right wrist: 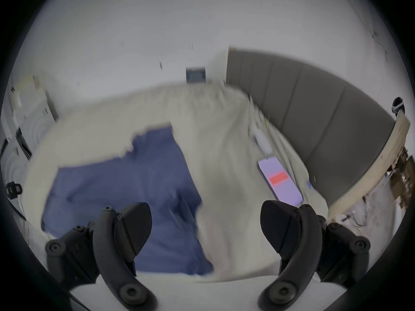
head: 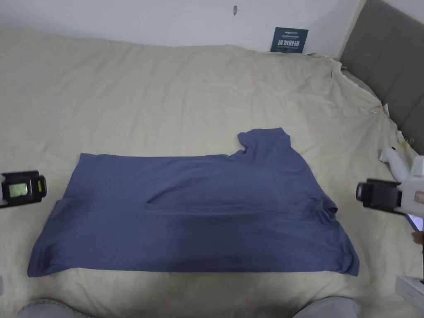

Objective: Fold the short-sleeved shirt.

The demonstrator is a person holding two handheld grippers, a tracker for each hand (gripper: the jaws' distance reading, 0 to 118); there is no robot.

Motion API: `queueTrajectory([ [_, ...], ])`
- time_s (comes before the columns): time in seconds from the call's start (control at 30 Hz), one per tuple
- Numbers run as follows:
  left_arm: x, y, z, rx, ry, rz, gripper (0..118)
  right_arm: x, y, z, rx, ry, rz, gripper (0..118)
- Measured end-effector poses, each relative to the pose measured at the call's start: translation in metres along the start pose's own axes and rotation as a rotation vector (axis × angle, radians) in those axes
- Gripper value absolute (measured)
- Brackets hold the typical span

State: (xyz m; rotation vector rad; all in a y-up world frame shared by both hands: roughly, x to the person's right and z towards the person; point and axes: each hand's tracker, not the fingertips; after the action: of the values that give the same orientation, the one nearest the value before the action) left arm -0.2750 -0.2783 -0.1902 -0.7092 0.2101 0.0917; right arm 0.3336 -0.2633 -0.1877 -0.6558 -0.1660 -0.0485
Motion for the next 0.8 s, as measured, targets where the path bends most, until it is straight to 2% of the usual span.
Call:
queueTrajectory([
  [0.13, 0.036, 0.011, 0.019, 0.215, -0.018, 0.036, 117, -0.028, 0.012, 0.026, 0.243, 0.045, 0.011, 112],
  [0.23, 0.06, 0.004, 0.021, 0.343, -0.004, 0.005, 114, -0.046, 0.005, 0.033, 0.353, 0.041, 0.046, 113],
  [0.33, 0.08, -0.007, 0.022, 0.416, -0.012, -0.039, 102, -0.061, -0.006, 0.033, 0.393, 0.041, 0.092, 110],
  [0.37, 0.085, -0.011, 0.022, 0.413, -0.02, -0.049, 95, -0.065, -0.01, 0.032, 0.398, 0.053, 0.088, 107],
  [0.47, 0.092, -0.022, 0.021, 0.442, -0.055, -0.052, 85, -0.072, -0.019, 0.034, 0.421, 0.095, 0.074, 99],
  [0.53, 0.095, -0.027, 0.021, 0.458, -0.077, -0.039, 58, -0.077, -0.024, 0.034, 0.433, 0.11, 0.06, 63],
  [0.6, 0.098, -0.03, 0.022, 0.47, -0.088, -0.031, 30, -0.08, -0.025, 0.033, 0.441, 0.116, 0.058, 22],
  [0.63, 0.098, -0.03, 0.021, 0.475, -0.107, -0.028, 22, -0.081, -0.025, 0.032, 0.446, 0.117, 0.052, 11],
  [0.7, 0.099, -0.029, 0.022, 0.482, -0.13, -0.03, 7, -0.08, -0.025, 0.032, 0.448, 0.136, 0.041, 0],
  [0.73, 0.101, -0.03, 0.023, 0.49, -0.13, -0.035, 0, -0.082, -0.024, 0.033, 0.447, 0.146, 0.035, 0],
  [0.8, 0.104, -0.03, 0.023, 0.502, -0.116, -0.065, 0, -0.083, -0.024, 0.033, 0.443, 0.15, 0.04, 0],
])
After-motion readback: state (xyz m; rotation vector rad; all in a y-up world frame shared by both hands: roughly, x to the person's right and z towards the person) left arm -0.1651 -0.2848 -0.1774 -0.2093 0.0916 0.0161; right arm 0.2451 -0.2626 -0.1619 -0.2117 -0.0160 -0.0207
